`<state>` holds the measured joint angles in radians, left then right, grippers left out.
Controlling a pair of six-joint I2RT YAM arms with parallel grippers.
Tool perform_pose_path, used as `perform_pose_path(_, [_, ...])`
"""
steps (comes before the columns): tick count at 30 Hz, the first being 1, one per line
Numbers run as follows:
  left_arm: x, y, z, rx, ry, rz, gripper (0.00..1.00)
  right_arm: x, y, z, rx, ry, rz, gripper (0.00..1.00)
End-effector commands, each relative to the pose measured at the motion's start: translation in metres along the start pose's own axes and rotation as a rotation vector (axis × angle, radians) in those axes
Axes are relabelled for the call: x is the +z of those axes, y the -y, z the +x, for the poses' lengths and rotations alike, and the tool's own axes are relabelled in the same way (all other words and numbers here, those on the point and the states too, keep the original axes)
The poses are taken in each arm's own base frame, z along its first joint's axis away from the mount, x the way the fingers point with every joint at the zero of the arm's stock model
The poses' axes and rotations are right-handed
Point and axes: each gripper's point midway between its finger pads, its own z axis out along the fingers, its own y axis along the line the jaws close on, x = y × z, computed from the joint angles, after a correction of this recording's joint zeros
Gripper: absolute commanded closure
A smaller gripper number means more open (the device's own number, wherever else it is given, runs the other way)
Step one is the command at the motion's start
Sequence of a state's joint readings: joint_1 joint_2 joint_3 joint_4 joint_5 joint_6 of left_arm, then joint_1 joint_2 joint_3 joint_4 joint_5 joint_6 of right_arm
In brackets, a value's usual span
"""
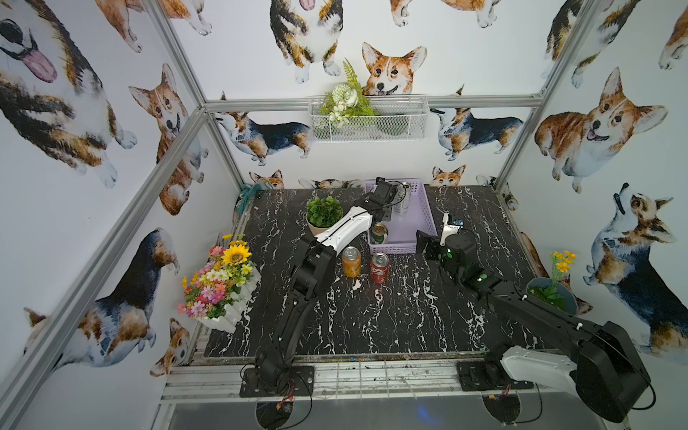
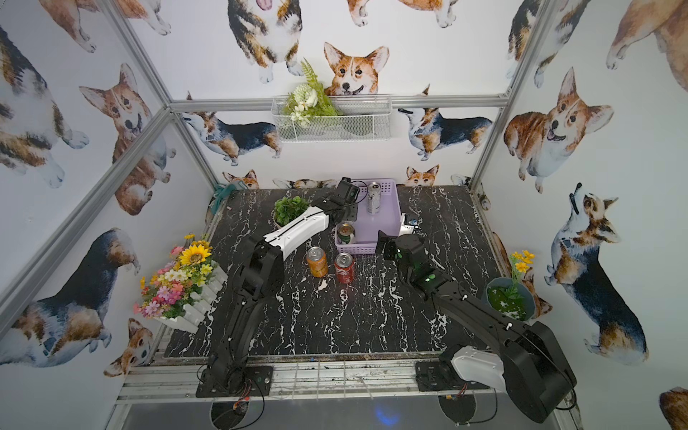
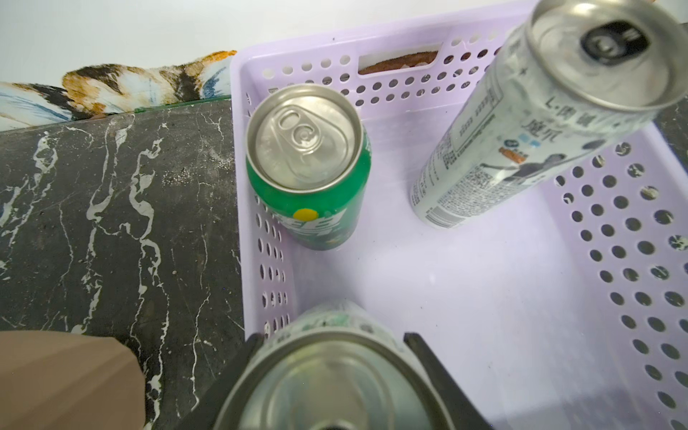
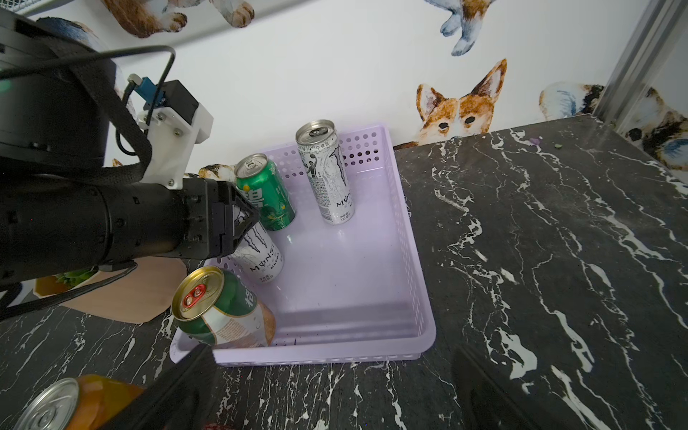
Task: Take out the drinks from the basket
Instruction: Pick up the drink from the basket, then place the drink at the center of the board.
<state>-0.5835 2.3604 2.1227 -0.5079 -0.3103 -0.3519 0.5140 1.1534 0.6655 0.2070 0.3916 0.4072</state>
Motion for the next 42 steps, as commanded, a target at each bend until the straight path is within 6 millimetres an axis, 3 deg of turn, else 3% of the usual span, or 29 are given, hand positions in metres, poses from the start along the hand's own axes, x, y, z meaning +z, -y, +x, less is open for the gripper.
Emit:
perform_pose_path(1, [-0.018,-0.002,-0.020,-0.002,0.044,-0.006,1.00,0.001,0.002,-0.008,0.005,0.035,0.013,0.00])
perform_pose_path(7, [-0.079,0.012,-0.063,0.009,0.156,0.068,1.00,-0.001,0.018,-0.016,0.020,0.058,0.094,0.00])
perform_pose_path(10, [-0.117,0.029,-0.072,0.021,0.188,0.160,1.00,-0.005,0.031,-0.022,0.035,0.081,0.148,0.00])
perform_pose_path(12, [-0.142,0.041,-0.068,0.033,0.196,0.228,1.00,-0.005,0.041,-0.023,0.050,0.089,0.184,0.00])
perform_pose_path(16, [-0.186,0.063,-0.037,0.073,0.197,0.344,1.00,-0.012,0.062,-0.034,0.104,0.130,0.243,0.00])
perform_pose_path(21, [-0.220,0.086,0.004,0.108,0.185,0.448,1.00,-0.013,0.084,-0.037,0.146,0.141,0.320,0.00])
perform_pose_path(25, [-0.226,0.108,0.041,0.151,0.164,0.474,1.00,-0.017,0.098,-0.039,0.173,0.157,0.365,0.00])
perform_pose_path(30, [-0.192,0.120,0.075,0.169,0.107,0.429,1.00,-0.021,0.106,-0.040,0.185,0.171,0.388,0.00])
perform_pose_path(37, [-0.158,0.138,0.087,0.203,0.103,0.389,1.00,-0.025,0.111,-0.041,0.189,0.184,0.401,0.00])
perform_pose_path(42, [-0.146,0.145,0.095,0.235,0.094,0.354,1.00,-0.024,0.110,-0.041,0.189,0.183,0.397,0.00])
